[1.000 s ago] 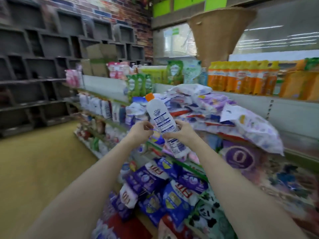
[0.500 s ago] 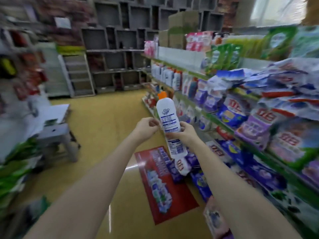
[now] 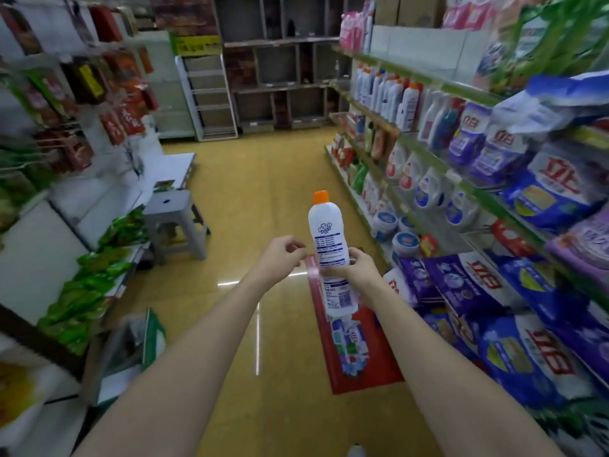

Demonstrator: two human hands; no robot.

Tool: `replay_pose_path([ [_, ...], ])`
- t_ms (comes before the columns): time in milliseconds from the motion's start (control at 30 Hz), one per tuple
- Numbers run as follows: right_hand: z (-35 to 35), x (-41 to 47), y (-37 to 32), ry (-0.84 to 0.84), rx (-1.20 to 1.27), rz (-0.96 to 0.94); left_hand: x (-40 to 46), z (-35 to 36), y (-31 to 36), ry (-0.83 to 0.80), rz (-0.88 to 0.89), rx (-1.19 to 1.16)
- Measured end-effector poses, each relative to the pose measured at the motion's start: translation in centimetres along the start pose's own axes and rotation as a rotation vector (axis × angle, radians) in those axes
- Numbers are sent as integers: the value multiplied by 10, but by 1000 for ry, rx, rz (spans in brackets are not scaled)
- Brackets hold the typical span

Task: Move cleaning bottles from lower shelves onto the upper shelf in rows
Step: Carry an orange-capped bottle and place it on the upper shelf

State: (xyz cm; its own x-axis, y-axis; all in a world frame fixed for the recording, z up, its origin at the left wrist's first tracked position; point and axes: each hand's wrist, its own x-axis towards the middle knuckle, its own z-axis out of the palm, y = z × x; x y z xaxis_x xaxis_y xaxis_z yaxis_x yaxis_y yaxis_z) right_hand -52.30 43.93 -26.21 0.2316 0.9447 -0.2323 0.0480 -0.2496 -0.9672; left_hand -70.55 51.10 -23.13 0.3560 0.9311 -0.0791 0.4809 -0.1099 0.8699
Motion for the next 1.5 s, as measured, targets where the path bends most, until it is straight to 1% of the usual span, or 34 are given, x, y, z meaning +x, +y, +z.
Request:
replay_pose_path([
  [133, -20, 50, 16, -45, 31, 64, 43, 30, -8, 13, -74, -51],
  [267, -44, 96, 29, -38, 94, 134, 86, 62, -11, 20, -124, -36],
  [467, -68, 159, 48, -95, 163, 245, 144, 81, -2, 33, -181, -85],
  [600, -71, 194, 44, -119, 166, 266, 183, 84, -2, 36, -224, -137],
  [733, -67, 231, 33, -182, 130, 262, 225, 85, -4, -25, -237, -186],
  [800, -60, 254, 31, -184, 92, 249, 249, 85, -10, -19, -257, -219],
  [900, -41, 296, 30, -139, 11, 222, 293, 82, -26, -31, -322, -258],
  [1000, -19, 345, 28, -93, -133, 188, 345, 73, -42, -47, -407, -302],
  [1167, 27, 422, 3, -26, -526, 85, 432, 43, -66, 44, -560, -402],
  [1233, 41, 453, -5, -39, -598, 55, 465, 25, -78, 84, -591, -425],
  [1300, 47, 483, -13, -94, -530, 49, 497, 6, -87, 98, -589, -439],
  [1367, 47, 508, -23, -160, -428, 58, 527, -11, -93, 77, -577, -451],
  [1500, 33, 561, -32, -274, -303, 100, 580, -32, -107, 23, -557, -495],
])
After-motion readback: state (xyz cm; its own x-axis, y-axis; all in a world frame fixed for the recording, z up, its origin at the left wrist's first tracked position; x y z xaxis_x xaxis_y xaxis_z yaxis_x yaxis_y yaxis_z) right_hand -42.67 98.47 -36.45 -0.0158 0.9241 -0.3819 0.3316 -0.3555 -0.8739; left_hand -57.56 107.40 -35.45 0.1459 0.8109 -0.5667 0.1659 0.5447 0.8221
